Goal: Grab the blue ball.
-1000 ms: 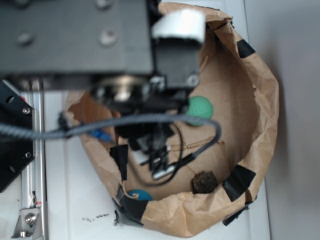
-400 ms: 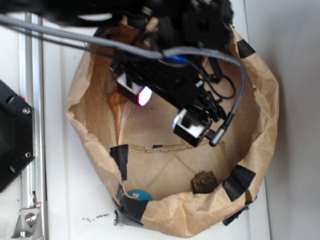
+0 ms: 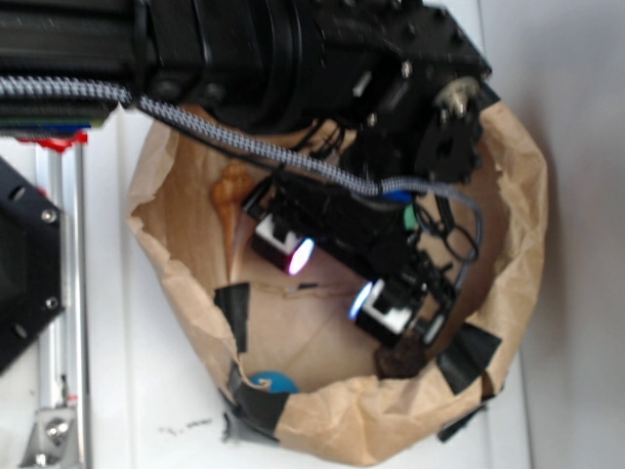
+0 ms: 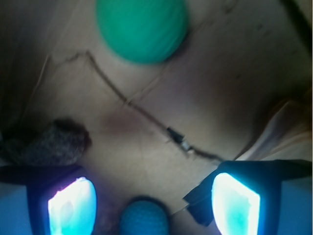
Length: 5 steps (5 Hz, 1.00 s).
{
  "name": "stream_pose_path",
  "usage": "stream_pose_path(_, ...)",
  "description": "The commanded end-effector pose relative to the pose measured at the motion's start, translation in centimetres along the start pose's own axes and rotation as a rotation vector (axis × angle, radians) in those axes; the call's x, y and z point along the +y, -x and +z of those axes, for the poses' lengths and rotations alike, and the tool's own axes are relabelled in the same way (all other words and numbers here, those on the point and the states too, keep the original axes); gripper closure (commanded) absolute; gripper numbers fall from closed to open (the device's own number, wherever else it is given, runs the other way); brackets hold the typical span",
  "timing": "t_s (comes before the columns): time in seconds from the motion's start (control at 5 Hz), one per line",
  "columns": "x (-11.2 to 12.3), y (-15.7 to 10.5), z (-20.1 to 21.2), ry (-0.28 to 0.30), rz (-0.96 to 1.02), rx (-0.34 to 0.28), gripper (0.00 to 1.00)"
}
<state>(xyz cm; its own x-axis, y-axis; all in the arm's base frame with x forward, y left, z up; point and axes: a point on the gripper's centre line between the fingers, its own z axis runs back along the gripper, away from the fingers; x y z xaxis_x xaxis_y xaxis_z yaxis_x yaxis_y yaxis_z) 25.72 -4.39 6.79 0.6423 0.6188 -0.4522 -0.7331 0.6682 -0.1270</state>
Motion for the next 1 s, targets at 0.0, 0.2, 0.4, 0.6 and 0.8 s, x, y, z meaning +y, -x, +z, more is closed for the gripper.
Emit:
stream_pose_path(0.0,0.5,3.3,-2.9,-0.039,-0.073,0.027,0.00)
stream_pose_path(0.2,1.3,6.0,-4.7,-0.034,-0.099,0.052,0.00)
stream_pose_path(0.4,0.6,6.0,-4.5,-0.001,-0.135,0.050,0.00)
stream_pose_path(0.6,0.1,6.3,-4.3,0.057,-0.159,0.076,0.00)
stream_pose_path(0.8,0.8,8.8,-5.8,0.057,-0.164,0.096,0.00)
